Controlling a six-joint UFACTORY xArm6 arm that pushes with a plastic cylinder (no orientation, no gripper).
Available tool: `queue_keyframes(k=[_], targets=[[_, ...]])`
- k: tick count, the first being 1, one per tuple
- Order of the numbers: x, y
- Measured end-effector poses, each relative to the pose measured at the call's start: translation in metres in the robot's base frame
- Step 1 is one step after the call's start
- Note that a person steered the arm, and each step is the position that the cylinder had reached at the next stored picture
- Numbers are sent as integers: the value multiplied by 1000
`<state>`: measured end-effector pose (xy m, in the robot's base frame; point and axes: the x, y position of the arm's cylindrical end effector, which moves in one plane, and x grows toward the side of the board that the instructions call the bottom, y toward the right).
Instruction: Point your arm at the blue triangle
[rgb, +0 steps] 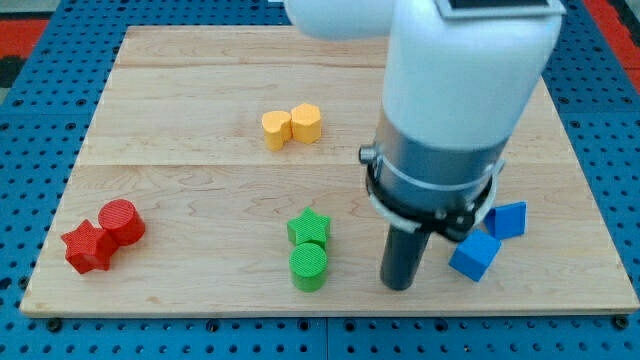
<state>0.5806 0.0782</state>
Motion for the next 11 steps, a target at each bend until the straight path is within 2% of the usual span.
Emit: queue_keyframes(k=[1, 2, 3, 4, 5, 7, 8, 11], targets=[[-1, 84], [9, 132], [30, 115], [38, 182], [19, 264], [-68, 236], [-80, 224], [-69, 153]])
